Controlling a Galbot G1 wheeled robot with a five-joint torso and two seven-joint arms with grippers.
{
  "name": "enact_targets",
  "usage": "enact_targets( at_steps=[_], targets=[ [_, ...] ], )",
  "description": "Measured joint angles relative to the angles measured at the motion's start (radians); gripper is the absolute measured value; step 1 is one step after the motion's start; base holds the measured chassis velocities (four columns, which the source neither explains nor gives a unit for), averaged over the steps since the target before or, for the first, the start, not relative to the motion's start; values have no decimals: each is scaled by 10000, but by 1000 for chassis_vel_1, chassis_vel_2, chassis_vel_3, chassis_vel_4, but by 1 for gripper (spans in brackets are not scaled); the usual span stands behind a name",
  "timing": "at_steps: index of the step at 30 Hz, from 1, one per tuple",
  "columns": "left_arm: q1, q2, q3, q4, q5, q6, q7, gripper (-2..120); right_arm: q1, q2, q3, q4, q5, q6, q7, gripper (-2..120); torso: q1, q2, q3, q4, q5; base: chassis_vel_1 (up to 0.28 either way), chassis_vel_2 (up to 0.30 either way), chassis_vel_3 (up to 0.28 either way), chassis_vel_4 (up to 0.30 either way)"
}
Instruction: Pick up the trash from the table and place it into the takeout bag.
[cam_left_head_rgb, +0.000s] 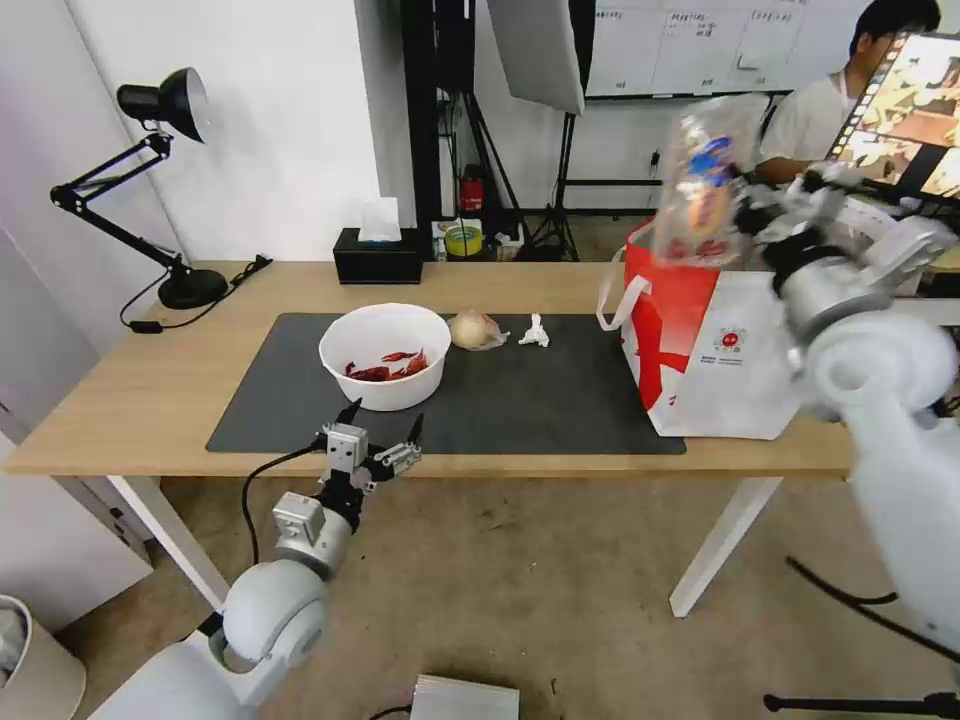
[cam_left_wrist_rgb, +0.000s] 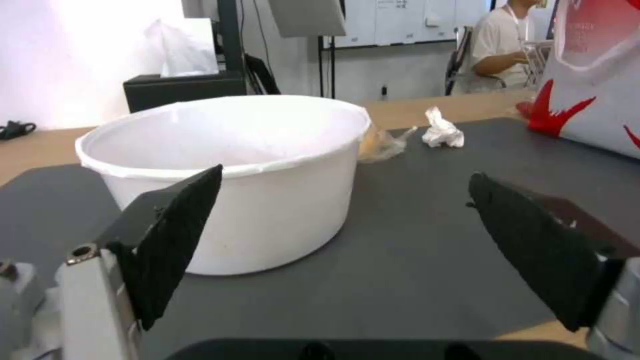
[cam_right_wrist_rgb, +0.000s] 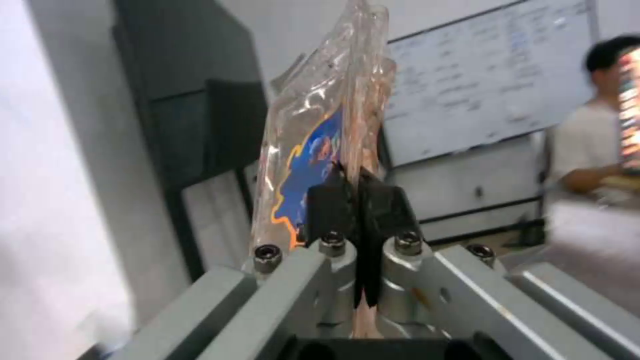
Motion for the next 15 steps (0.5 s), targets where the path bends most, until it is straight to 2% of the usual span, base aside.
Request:
enact_targets(
  at_steps=[1, 5, 15],
  targets=[
    [-50, 16, 32, 12, -24, -21, 1, 100, 48, -264, 156, -388, -115, 52, -19, 0, 0, 0, 0, 0, 0, 0, 0, 0, 0],
    [-69, 47, 36, -47, -75, -26, 3, 100, -15, -278, 128, -1175, -422, 120, -169, 0, 0, 0, 0, 1, 0, 0, 0, 0, 0],
    [13, 48, 17, -153, -95, -47, 2, 100, -313, 93, 58, -1538, -664, 167, -309, 0, 0, -1, 0, 2, -3, 0, 0, 0, 0]
  ],
)
